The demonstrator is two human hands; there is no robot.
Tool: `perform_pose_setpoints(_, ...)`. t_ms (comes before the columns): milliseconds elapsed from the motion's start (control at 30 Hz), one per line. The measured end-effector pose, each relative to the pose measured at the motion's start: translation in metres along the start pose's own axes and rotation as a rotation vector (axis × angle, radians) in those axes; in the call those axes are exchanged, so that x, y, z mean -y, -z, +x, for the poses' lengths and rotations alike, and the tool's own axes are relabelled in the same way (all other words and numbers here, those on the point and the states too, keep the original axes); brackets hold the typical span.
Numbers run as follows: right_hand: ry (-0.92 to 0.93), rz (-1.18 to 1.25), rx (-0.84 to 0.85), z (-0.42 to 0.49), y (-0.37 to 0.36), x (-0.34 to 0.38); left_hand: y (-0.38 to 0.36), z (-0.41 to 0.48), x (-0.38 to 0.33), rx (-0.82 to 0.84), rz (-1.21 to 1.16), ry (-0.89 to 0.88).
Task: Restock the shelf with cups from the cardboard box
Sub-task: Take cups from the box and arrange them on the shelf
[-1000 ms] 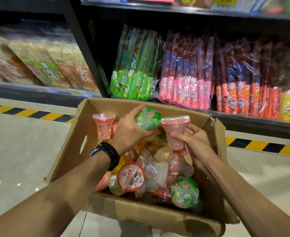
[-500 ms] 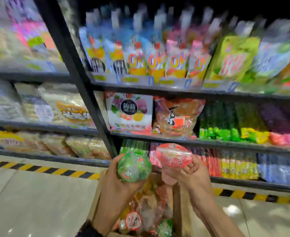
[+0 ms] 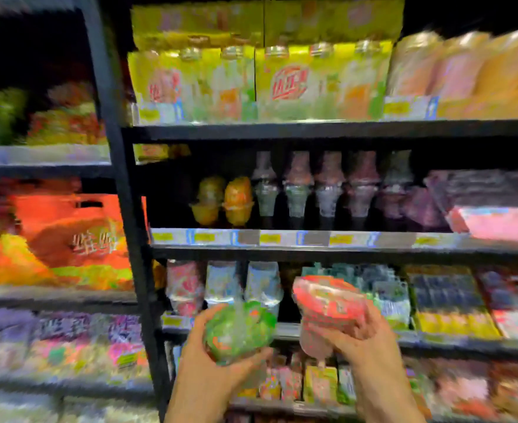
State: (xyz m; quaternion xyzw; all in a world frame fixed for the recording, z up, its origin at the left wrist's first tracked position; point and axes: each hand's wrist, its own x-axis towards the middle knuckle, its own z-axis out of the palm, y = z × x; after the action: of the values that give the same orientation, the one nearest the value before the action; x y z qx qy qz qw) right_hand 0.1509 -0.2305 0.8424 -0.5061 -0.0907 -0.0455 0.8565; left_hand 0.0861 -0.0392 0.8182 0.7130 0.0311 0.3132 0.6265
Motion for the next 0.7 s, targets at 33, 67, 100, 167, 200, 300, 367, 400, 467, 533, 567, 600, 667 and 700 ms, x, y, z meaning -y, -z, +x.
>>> perform_pose_setpoints(33,0.051,-0.095,0.070,-0.001,-0.008,0.021,0.001,0.008,-0.016,-0.007,0.021,0.005)
perform_pose_setpoints(67,0.130,-0.169,0.127,0.002,-0.014,0.037,-0.002,0.021,-0.036,0.015,0.031,-0.014)
perform_pose_setpoints(100,0.154,-0.206,0.144,0.013,-0.024,0.049,-0.004,0.036,-0.049,0.030,0.042,-0.035)
perform_pose_setpoints(167,0.208,-0.218,0.159,0.032,-0.041,0.070,-0.002,0.065,-0.071,0.033,0.018,-0.065)
perform_pose_setpoints(200,0.216,-0.203,0.166,0.042,-0.046,0.074,-0.002,0.080,-0.075,0.028,-0.015,-0.063)
perform_pose_setpoints(300,0.233,-0.243,0.120,0.071,-0.060,0.080,-0.005,0.127,-0.080,0.019,0.004,-0.035)
perform_pose_setpoints(367,0.226,-0.229,0.059,0.092,-0.069,0.079,-0.007,0.156,-0.080,0.016,0.046,-0.018)
perform_pose_setpoints(400,0.226,-0.222,0.028,0.102,-0.072,0.078,-0.008,0.168,-0.080,0.023,0.066,-0.022)
perform_pose_setpoints(467,0.232,-0.204,-0.022,0.120,-0.076,0.077,-0.012,0.193,-0.076,0.041,0.064,-0.019)
perform_pose_setpoints(533,0.242,-0.200,-0.050,0.138,-0.080,0.077,-0.020,0.217,-0.078,0.040,0.068,-0.026)
perform_pose_setpoints(567,0.247,-0.202,-0.063,0.148,-0.079,0.078,-0.025,0.228,-0.077,0.047,0.073,-0.035)
perform_pose_setpoints(600,0.249,-0.197,-0.069,0.158,-0.078,0.078,-0.030,0.240,-0.077,0.052,0.076,-0.041)
perform_pose_setpoints(667,0.247,-0.199,-0.074,0.181,-0.074,0.077,-0.038,0.265,-0.079,0.087,0.133,-0.054)
perform_pose_setpoints(700,0.244,-0.204,-0.068,0.193,-0.071,0.077,-0.042,0.277,-0.080,0.105,0.176,-0.057)
